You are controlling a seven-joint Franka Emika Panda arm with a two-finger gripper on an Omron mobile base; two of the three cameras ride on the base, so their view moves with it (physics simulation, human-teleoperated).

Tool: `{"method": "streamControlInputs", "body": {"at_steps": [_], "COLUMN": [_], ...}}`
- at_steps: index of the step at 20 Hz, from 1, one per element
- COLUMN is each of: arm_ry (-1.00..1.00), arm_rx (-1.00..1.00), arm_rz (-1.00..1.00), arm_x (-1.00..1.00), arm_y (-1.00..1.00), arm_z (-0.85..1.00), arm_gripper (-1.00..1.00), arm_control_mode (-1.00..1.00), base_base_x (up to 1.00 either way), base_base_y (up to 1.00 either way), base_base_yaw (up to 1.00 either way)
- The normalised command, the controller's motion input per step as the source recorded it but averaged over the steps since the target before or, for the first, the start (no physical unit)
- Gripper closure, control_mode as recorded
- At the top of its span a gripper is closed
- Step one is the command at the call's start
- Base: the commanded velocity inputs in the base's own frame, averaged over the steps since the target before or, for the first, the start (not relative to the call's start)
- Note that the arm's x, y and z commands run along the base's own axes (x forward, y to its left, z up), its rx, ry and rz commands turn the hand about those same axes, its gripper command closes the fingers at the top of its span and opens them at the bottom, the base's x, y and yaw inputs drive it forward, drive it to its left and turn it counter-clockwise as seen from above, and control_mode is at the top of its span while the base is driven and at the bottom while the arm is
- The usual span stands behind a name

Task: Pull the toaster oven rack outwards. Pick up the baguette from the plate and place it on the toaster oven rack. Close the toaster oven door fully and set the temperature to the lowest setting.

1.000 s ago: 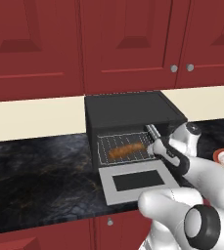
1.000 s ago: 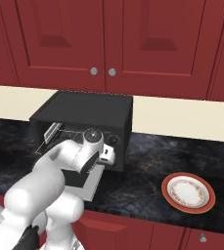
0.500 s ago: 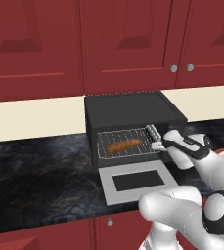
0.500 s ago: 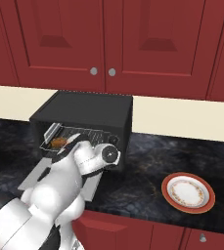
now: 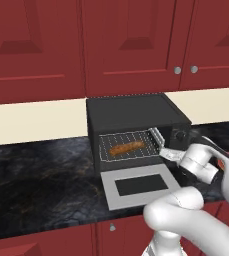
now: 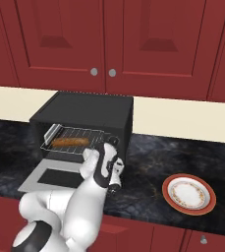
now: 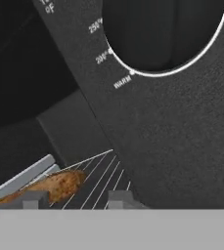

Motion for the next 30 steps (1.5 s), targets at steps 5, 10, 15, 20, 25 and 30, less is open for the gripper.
{"method": "streamControlInputs", "body": {"at_steps": [5,10,15,20,25,30], "arm_ry": [0.05,0.11,0.03,0.12,0.08,-0.02], "arm_rx": [0.30,0.27,0.31,0.30,0.24,0.07], "arm_rz": [0.00,0.09,0.04,0.03,0.01,0.00], "arm_x": [-0.09,-0.89,-1.00,-1.00,-1.00,-0.25], "arm_y": [-0.46,-0.67,-0.60,-0.58,-0.48,-0.23], "arm_z": [0.96,1.00,1.00,0.92,0.47,0.02], "arm_gripper": [-1.00,-1.00,-1.00,-1.00,-1.00,-1.00], "arm_control_mode": [-1.00,-1.00,-1.00,-1.00,-1.00,-1.00], "base_base_x": [0.00,0.00,0.00,0.00,0.00,0.00], "base_base_y": [0.00,0.00,0.00,0.00,0.00,0.00], "base_base_yaw": [0.00,0.00,0.00,0.00,0.00,0.00]}}
